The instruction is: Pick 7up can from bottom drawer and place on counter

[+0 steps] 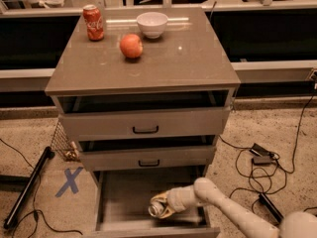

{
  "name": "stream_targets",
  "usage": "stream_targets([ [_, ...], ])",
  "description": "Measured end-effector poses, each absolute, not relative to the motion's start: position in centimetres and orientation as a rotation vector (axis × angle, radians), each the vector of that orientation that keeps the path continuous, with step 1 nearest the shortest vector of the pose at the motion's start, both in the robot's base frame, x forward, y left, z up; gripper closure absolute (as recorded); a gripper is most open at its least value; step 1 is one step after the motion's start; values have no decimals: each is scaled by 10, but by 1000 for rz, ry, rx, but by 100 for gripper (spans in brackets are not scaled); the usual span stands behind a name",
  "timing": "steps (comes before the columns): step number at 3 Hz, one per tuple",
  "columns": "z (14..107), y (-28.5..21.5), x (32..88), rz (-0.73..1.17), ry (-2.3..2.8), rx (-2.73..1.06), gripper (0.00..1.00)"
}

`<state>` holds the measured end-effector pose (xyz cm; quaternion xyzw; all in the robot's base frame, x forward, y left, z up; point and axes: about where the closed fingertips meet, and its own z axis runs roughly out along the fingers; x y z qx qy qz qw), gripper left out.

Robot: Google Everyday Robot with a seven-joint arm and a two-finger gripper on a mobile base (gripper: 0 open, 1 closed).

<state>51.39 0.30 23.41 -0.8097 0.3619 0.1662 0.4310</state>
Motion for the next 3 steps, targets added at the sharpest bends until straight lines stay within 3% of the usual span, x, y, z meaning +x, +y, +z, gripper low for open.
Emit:
stream_targets([
  [1, 306, -81, 501, 220, 876, -1974, 100],
  [3, 442, -180, 522, -9, 935, -2051, 100],
])
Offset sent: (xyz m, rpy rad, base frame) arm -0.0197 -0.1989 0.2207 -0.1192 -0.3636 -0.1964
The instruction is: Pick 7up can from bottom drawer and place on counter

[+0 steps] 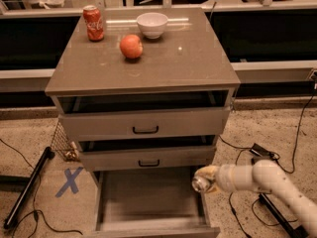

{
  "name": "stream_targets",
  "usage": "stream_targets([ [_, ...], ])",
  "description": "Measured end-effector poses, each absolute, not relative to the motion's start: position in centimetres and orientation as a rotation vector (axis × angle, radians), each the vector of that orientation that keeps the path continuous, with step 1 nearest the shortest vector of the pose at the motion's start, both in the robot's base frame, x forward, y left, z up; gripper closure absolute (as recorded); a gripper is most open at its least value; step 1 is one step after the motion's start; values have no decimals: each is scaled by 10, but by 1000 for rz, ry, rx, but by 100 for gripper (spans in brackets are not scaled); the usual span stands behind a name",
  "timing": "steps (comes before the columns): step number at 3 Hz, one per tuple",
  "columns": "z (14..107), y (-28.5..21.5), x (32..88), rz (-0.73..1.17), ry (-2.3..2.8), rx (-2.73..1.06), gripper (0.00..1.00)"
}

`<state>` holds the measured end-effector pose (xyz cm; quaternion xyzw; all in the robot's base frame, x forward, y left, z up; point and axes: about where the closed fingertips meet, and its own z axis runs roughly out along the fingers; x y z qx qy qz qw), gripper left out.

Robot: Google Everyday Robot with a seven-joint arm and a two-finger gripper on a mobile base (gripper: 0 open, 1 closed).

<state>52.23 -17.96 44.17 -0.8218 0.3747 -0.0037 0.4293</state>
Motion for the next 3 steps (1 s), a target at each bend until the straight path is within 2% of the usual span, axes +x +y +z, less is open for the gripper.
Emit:
stream_targets([
  [2, 593, -264, 598, -69, 1124, -2237, 100],
  [3, 605, -276, 604, -35, 1151, -2268, 100],
])
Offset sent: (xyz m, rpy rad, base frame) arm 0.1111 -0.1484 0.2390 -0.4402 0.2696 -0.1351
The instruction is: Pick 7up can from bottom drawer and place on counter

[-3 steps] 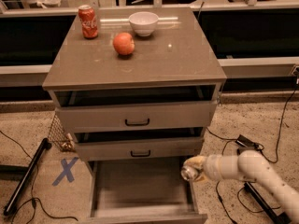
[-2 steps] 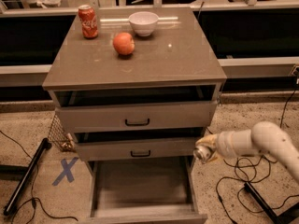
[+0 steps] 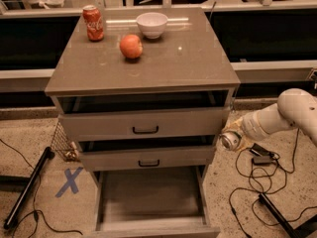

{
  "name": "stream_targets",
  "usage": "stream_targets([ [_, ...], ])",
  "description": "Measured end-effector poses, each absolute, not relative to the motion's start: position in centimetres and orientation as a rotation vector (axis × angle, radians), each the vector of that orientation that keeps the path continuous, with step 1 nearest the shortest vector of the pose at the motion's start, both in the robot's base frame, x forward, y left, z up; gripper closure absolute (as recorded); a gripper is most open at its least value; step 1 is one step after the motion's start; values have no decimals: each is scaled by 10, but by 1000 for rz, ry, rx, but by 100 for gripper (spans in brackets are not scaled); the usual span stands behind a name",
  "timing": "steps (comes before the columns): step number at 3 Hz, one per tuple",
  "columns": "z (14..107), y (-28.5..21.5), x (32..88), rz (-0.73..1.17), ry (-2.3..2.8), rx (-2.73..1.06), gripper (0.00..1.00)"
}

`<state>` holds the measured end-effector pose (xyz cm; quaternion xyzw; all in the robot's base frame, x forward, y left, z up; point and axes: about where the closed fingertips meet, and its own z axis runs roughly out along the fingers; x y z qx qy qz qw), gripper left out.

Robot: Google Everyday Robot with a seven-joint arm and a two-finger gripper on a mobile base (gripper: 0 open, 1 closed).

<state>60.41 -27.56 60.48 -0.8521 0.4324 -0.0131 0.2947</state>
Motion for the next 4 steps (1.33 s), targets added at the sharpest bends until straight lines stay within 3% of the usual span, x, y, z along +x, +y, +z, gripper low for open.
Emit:
stream_targets([
  [2, 623, -301, 605, -130, 1155, -2283, 100],
  [4, 748, -339, 605, -413, 1018, -2279, 100],
])
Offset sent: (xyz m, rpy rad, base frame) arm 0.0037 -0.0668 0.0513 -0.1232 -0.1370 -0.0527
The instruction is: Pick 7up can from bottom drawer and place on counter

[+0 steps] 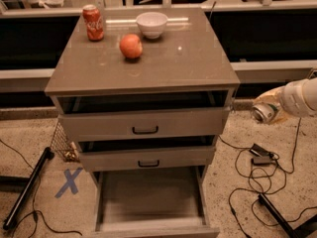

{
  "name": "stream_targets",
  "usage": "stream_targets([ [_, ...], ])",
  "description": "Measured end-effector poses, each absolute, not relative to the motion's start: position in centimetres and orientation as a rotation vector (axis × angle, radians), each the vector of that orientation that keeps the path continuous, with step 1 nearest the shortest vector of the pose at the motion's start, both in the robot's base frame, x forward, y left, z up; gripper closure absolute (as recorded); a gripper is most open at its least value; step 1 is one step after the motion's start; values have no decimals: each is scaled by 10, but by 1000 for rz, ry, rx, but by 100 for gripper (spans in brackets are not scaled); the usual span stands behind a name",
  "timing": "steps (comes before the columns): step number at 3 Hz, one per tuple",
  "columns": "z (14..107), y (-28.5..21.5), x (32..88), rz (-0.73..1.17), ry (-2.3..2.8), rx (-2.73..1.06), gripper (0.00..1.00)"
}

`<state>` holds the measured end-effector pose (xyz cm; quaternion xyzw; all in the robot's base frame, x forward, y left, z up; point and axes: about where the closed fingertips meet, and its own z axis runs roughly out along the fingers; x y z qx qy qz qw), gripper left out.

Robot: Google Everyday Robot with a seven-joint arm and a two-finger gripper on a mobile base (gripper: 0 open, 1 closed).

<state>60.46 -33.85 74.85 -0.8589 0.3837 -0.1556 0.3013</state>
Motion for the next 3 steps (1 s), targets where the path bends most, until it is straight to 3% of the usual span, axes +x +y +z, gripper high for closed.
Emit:
stream_targets([
  [1, 841, -321, 614, -543, 820, -2331, 100],
  [3, 914, -275, 646, -545, 617, -2510, 100],
])
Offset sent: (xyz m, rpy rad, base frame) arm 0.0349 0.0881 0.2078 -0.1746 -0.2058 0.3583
